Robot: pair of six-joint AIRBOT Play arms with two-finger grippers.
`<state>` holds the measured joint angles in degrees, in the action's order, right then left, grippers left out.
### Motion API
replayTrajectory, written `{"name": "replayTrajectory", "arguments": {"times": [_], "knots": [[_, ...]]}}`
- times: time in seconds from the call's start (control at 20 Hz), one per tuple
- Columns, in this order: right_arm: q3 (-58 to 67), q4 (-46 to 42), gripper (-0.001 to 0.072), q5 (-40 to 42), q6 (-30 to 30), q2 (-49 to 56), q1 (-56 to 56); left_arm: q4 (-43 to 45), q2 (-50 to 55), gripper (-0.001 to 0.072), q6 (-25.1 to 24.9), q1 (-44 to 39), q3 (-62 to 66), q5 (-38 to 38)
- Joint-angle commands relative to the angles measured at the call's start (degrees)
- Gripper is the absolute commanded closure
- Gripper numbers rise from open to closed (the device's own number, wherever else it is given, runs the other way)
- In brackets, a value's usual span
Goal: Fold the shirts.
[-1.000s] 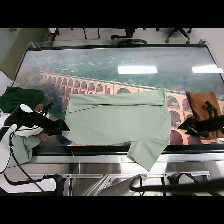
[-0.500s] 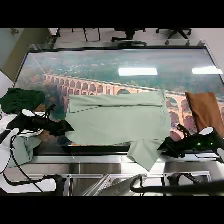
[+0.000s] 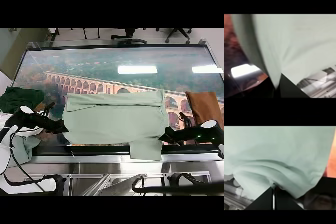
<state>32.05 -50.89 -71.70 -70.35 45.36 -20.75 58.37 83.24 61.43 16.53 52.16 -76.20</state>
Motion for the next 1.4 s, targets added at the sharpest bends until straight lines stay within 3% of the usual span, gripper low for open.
{"name": "replayTrajectory", "arguments": {"times": [0.0, 0.1, 0.25, 0.45, 0.6, 0.95, 1.25, 1.3, 1.35], "knots": [[4.94, -7.50, 0.0696, -2.54, -4.61, -2.43, 0.11, 2.62, -4.42, 0.0695, 2.69, 2.12, 1.36, -5.14], [4.94, -12.72, 0.0697, -3.26, -6.80, -3.10, 0.11, 5.92, -5.42, 0.0695, 3.17, 2.78, 1.36, -6.80], [5.11, -13.18, 0.0697, -1.57, -6.38, -3.06, 0.11, 6.47, -5.38, 0.0694, 3.19, 2.73, 1.44, -5.60], [13.33, -1.51, 0.0697, 4.15, 0.96, 0.48, 0.20, 5.99, -3.72, 0.0695, 4.98, 0.92, 8.83, -5.18], [24.76, 7.78, 0.0697, 8.74, 6.21, 9.11, 2.05, 5.97, 0.70, 0.0695, 7.30, -2.80, 18.51, -5.77], [49.92, 8.07, 0.0697, 16.22, 7.63, 35.43, 10.73, 6.16, 18.49, 0.0694, 12.85, -7.39, 39.65, -4.85], [54.88, 8.04, 0.0695, 17.49, 9.18, 46.71, 11.43, 6.21, 31.43, 0.0687, 13.75, -8.31, 49.35, -6.93], [54.93, 8.00, 0.0674, 16.90, 10.12, 46.29, 11.04, 6.21, 32.63, 0.0655, 14.58, -8.50, 51.19, -8.90], [55.36, 7.69, 0.0444, 14.97, 11.54, 45.27, 10.12, 6.21, 33.22, 0.0272, 14.78, -8.50, 53.18, -11.28]]}}
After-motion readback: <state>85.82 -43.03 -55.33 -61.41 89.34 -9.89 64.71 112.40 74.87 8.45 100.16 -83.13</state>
